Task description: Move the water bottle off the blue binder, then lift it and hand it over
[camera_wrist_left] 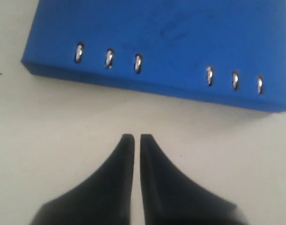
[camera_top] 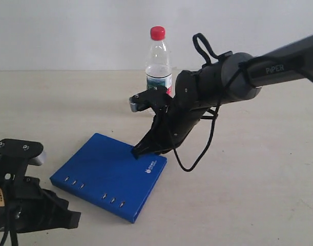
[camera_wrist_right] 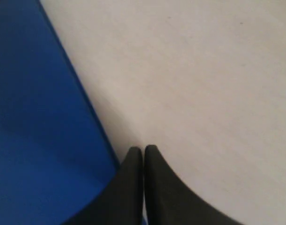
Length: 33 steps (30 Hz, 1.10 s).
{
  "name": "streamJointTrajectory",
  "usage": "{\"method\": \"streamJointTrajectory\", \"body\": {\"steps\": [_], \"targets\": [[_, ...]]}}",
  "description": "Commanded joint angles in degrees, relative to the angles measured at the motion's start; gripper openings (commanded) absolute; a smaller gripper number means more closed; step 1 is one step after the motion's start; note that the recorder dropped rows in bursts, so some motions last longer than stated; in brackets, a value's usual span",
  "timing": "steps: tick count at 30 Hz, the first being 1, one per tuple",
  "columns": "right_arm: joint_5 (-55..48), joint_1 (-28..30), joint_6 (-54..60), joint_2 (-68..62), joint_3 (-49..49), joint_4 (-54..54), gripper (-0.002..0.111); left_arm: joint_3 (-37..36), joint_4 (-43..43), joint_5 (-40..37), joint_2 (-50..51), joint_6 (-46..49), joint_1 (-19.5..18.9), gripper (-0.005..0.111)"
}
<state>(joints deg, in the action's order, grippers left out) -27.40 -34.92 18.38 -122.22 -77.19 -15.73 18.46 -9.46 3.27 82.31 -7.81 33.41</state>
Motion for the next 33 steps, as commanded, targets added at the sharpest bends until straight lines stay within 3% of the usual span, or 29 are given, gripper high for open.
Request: {"method": "streamJointTrajectory", "body": {"steps": [1,6,13,16,22,30,33], "targets": [[-9.78,-3.18,-0.11,-1.03,0.50,-0.48,0.000,1.62,0.23,-0.73,1.64,1.43,0.33,0.004],[-16.21,-6.81,1.81,-0.91,0.50,-2.22,0.000,1.62,0.23,-3.27,1.62,4.23,-3.99,0.004],[-19.52,-10.57,12.47,-0.30,0.50,-12.08,0.000,-0.81,0.23,-1.26,1.36,5.08,-18.20,0.004],[-18.23,-10.70,13.76,0.29,0.50,-13.24,0.000,-1.16,0.23,-1.63,1.36,4.06,-21.60,0.004],[-14.68,-10.70,13.65,2.92,0.50,-12.47,0.000,-1.16,0.23,-1.64,1.36,5.11,-22.17,0.004],[-9.06,-10.70,12.05,5.00,0.50,-11.74,0.000,-5.85,-0.78,4.62,-3.58,6.38,-22.54,0.004],[-8.53,-10.70,11.93,5.00,0.50,-11.77,0.000,-9.07,-3.25,10.23,-3.62,6.38,-22.54,0.004]]}}
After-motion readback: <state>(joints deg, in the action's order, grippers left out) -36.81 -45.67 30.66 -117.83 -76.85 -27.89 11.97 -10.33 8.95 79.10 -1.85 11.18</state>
